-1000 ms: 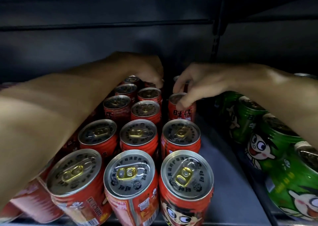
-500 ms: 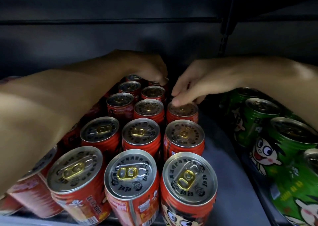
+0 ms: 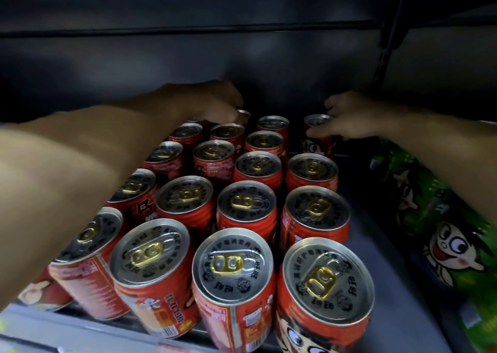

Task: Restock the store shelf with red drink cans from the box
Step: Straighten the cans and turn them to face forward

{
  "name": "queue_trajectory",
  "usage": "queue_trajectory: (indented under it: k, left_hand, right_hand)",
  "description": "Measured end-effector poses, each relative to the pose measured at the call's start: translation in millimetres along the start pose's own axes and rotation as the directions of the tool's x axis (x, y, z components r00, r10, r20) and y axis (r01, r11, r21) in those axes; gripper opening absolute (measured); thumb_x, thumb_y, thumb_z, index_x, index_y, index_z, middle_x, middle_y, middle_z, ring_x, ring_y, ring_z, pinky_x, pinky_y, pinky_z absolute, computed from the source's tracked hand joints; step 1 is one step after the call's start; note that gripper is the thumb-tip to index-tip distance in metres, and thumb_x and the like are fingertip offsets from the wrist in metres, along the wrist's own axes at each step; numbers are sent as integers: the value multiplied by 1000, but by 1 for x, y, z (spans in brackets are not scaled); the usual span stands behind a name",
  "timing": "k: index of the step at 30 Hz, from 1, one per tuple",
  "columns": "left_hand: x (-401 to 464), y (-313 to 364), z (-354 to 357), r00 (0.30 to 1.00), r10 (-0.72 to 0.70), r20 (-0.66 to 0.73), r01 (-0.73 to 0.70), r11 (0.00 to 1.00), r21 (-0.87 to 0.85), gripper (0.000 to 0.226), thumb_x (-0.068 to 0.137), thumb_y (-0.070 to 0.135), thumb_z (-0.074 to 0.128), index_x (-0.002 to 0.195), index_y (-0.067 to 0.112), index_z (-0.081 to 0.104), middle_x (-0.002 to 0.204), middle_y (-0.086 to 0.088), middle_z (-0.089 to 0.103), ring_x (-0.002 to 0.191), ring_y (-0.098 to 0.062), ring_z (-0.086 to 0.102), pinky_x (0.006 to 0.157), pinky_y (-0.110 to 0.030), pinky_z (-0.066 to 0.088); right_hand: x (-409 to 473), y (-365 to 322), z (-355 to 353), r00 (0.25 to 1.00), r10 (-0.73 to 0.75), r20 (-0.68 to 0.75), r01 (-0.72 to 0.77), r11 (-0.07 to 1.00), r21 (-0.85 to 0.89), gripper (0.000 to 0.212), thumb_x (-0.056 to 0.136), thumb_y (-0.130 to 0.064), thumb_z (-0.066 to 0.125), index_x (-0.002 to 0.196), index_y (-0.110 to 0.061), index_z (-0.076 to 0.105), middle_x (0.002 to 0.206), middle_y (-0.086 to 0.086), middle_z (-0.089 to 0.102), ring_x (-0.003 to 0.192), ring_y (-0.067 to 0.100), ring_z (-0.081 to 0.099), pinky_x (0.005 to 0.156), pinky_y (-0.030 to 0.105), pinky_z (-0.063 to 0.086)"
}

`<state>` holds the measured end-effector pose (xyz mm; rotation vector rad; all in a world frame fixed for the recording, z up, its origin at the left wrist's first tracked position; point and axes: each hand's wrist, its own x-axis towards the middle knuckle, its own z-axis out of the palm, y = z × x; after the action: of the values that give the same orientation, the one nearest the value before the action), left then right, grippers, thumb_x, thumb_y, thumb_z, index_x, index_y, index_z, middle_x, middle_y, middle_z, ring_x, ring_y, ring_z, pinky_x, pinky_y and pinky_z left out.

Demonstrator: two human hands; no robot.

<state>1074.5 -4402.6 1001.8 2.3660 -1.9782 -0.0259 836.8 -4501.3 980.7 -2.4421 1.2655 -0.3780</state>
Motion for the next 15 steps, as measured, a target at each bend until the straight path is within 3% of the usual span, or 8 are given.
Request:
queue_trajectory:
  k: [5,9,15]
  left_hand:
    - [2,3,0,1000,-26,-5,26,1000,14,36,94,46,55,76,15,60,81,-3,62,78,-21,59,71,-34,49]
    - [4,7,2,997,-83,-9,82,996,-36,33,92,39,56,72,14,60,77,-5,61,72,-22,58,64,-31,44]
    - [3,8,9,987,-153,-48,149,986,-68,32,87,44,62,88,13,70,82,-2,66,76,-21,61,68,-33,49]
  right_hand:
    - [2,3,-2,996,-74,43,69,992,105,43,79,-26,82,112,-3,68,108,12,69,98,24,67,82,39,58]
    - [0,0,-5,987,-111,120,93,985,144,37,78,-22,82,111,-9,69,107,6,69,90,12,65,72,27,56]
    - [-7,-5,-6,970,-142,199,109,979,171,39,74,-27,84,108,-15,70,108,-1,69,97,13,67,78,28,58]
